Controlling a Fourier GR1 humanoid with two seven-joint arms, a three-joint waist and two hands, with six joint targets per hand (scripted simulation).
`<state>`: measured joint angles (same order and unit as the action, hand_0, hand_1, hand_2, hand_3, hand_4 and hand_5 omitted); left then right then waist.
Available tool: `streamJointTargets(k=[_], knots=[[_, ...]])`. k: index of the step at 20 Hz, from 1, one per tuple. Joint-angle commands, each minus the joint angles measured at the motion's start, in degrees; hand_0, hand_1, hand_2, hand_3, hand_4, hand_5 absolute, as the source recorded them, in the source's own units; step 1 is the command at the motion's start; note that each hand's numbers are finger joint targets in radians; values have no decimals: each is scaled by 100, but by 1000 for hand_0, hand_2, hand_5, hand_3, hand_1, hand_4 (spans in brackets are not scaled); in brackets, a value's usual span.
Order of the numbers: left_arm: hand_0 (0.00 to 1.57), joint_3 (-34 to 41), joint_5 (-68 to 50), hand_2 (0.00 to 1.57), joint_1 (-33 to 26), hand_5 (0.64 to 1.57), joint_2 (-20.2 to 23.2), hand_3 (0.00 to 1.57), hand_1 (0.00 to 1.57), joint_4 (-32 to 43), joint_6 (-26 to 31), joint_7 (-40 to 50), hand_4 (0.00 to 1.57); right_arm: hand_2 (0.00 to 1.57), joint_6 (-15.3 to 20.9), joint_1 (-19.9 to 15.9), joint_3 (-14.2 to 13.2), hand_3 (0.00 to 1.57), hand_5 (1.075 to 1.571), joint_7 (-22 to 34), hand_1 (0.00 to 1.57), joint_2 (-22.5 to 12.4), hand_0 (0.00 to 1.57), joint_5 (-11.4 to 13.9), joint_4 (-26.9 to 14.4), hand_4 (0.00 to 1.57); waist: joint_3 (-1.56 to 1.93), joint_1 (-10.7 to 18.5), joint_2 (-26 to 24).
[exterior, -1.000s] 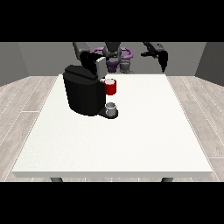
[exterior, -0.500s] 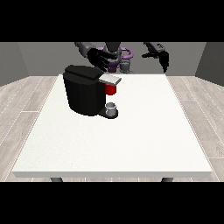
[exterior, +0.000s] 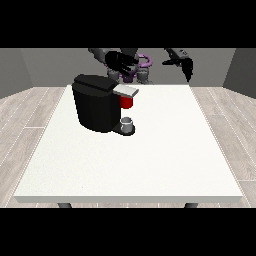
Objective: Insert the coffee pod into the coffee machine and close the lid
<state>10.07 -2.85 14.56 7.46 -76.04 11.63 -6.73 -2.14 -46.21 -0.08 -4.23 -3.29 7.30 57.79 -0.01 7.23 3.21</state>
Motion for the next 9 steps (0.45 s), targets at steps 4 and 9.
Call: streamJointTargets(k=[4, 9], knots=[[0, 21, 117, 0, -434, 1571, -96, 0, 0, 181, -135, -556, 185, 0, -222, 954, 472, 0, 1571, -544, 0, 321, 0, -541, 563, 275, 1, -321, -500], [0, -95, 205, 0, -608, 1571, -354, 0, 0, 252, -397, -402, 192, 0, 121, 2247, 1045, 0, 1571, -547, 0, 326, 0, -1222, 977, 157, 2, -693, -1035]])
